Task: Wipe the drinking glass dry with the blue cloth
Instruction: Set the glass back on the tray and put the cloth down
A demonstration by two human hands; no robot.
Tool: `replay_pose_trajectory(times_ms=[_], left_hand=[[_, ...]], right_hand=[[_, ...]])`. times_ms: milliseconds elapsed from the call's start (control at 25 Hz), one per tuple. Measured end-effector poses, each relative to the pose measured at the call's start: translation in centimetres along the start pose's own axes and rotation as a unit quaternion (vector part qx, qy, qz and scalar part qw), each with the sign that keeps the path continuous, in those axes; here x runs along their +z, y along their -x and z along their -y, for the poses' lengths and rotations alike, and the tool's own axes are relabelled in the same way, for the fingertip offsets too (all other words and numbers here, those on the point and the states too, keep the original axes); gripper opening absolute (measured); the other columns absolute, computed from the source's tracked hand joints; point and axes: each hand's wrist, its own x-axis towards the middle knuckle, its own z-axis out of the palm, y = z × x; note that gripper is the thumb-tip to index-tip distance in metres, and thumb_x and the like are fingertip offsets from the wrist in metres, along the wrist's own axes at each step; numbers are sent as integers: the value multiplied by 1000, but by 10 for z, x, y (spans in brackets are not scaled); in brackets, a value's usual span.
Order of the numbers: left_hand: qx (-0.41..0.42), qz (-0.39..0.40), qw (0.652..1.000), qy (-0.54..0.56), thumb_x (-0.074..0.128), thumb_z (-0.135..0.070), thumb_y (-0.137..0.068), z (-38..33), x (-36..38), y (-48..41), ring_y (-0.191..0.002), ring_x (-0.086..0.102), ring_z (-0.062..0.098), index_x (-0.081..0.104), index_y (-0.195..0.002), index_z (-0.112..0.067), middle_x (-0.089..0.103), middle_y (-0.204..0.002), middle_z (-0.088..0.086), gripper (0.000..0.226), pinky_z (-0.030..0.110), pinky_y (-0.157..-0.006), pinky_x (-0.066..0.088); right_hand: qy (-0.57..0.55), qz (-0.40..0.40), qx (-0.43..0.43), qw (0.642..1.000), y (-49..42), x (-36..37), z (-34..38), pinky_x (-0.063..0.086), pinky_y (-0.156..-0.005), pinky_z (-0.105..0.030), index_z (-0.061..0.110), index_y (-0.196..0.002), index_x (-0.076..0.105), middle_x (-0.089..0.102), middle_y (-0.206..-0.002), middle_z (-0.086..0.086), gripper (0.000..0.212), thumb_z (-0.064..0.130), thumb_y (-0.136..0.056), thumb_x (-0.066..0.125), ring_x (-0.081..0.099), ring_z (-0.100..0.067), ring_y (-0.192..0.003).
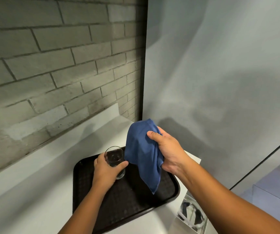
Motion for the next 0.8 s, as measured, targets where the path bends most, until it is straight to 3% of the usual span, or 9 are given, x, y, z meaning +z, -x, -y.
replay_pose_trajectory(times_ms=[120, 240, 320, 360, 400, 480, 600, 680, 800], left_hand=[[6, -36, 999, -9, 100, -49, -77, -11, -12, 12, -147, 55, 30, 44, -166, -14, 42, -165, 11, 111, 46, -117, 49], [58, -124, 990, 20, 85, -44, -95, -28, -23, 29, -137, 64, 26, 60, -150, -19, 60, -153, 9, 66, 35, -101, 50], [61, -113, 987, 99, 77, -40, -103, -47, -24, 40, -114, 76, 17, 71, -122, -26, 77, -128, 2, 25, 34, -92, 59], [50, -87, 986, 135, 72, -41, -106, -57, -22, 45, -104, 78, 13, 74, -110, -27, 81, -116, -2, 15, 33, -88, 61], [36, -58, 985, 158, 65, -43, -110, -66, -19, 51, -99, 78, 12, 75, -106, -26, 81, -110, -3, 20, 32, -85, 60], [-33, 17, 973, 227, 49, -51, -116, -83, -13, 59, -101, 78, 18, 78, -115, -19, 82, -111, 4, 44, 32, -84, 59], [-127, 158, 884, 422, 38, -72, -111, -102, -10, 67, -120, 80, 35, 82, -131, -8, 83, -129, 19, 81, 46, -105, 60], [-126, 225, 829, 496, 38, -85, -103, -111, -17, 68, -126, 79, 35, 84, -132, -8, 80, -138, 21, 94, 47, -109, 58], [-114, 256, 808, 518, 57, -83, -97, -118, -27, 69, -129, 78, 35, 80, -139, -9, 78, -143, 21, 88, 46, -104, 62]], right_hand=[[-13, -17, -3, 1000, -3, 3, -2, 57, -110, -52, 18, -134, 75, 82, -128, -19, 30, 12, -107, 64, 76, -37, -123], [-38, -16, 0, 999, 0, 9, 1, 55, -112, -55, 19, -131, 76, 81, -130, -20, 27, 13, -110, 60, 73, -39, -129], [-47, -14, -5, 999, 2, 15, 4, 54, -115, -55, 23, -128, 77, 84, -124, -16, 26, 15, -112, 58, 73, -38, -130], [-50, -12, -11, 999, 3, 20, 6, 53, -117, -57, 24, -127, 78, 85, -122, -14, 27, 16, -112, 57, 74, -38, -129], [-54, -3, -17, 998, 6, 25, 9, 53, -118, -58, 25, -128, 78, 85, -123, -13, 28, 17, -113, 56, 74, -38, -129], [-75, 31, -22, 996, 11, 36, 13, 55, -116, -56, 26, -132, 76, 84, -127, -13, 29, 19, -113, 55, 75, -35, -128], [-116, 91, 6, 989, 21, 47, 15, 55, -115, -49, 26, -143, 71, 80, -136, -15, 34, 24, -114, 52, 74, -34, -132], [-135, 117, 32, 983, 26, 51, 16, 51, -119, -48, 26, -147, 68, 76, -140, -19, 37, 26, -115, 48, 69, -35, -138], [-106, 144, 27, 984, 35, 55, 15, 51, -119, -47, 26, -148, 67, 76, -142, -18, 38, 23, -115, 48, 69, -34, -138]])
